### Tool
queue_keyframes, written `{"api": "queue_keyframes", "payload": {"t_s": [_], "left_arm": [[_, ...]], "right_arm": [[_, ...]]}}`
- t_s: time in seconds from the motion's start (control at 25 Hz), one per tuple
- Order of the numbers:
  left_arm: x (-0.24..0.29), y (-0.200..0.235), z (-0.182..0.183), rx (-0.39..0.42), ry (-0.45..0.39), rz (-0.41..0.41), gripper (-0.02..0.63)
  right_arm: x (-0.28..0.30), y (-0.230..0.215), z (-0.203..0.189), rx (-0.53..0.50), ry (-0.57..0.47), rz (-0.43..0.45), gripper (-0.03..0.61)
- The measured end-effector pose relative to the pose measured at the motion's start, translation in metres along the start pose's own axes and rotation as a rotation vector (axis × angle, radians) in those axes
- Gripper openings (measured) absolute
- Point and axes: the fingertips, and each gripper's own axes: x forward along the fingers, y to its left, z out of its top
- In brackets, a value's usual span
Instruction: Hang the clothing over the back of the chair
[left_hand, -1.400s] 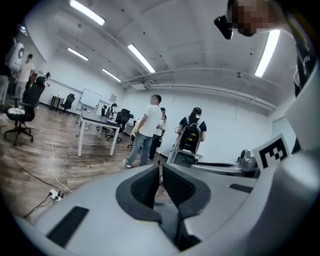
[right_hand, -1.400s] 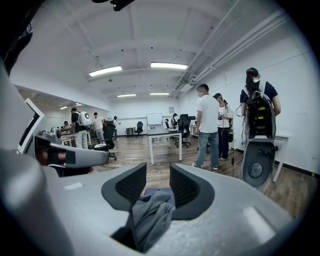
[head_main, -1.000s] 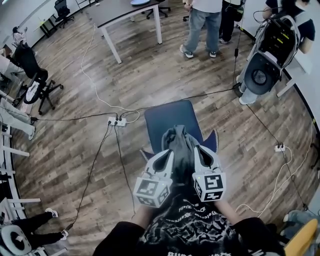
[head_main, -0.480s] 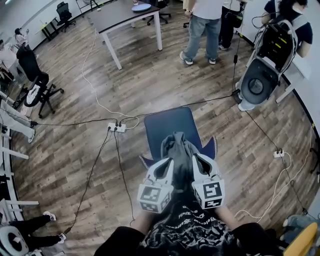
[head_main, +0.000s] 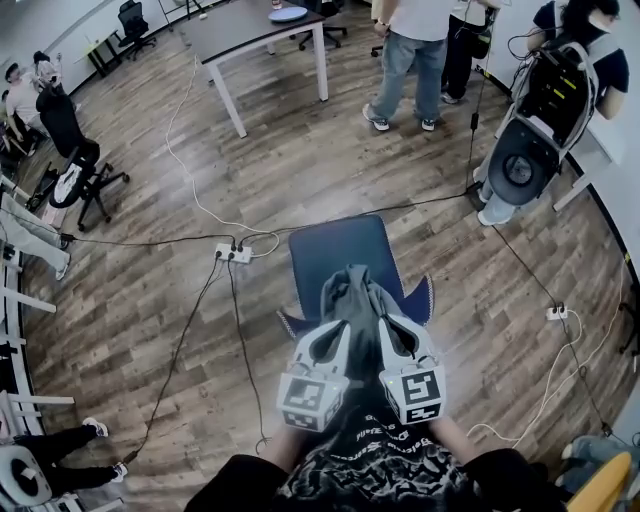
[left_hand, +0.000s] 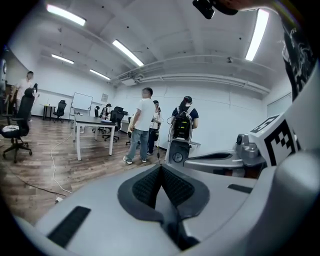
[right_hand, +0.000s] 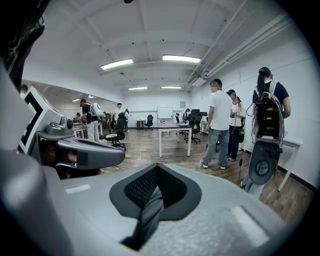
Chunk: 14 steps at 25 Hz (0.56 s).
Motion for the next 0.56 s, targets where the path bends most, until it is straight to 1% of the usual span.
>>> {"api": "queue_keyframes", "payload": {"t_s": [0.36, 0.56], "left_arm": [[0.0000, -0.0007, 0.0024, 0.009, 0.005, 0.006, 0.011], [-0.0011, 0.0021, -0.0063, 0.002, 0.021, 0.013, 0.011]], "right_arm": [[0.0027, 0.0059, -0.0022, -0.013, 0.006, 0.034, 0.005], [0.0040, 0.0041, -0.0017, -0.019, 0.006, 0.039, 0.005]]}}
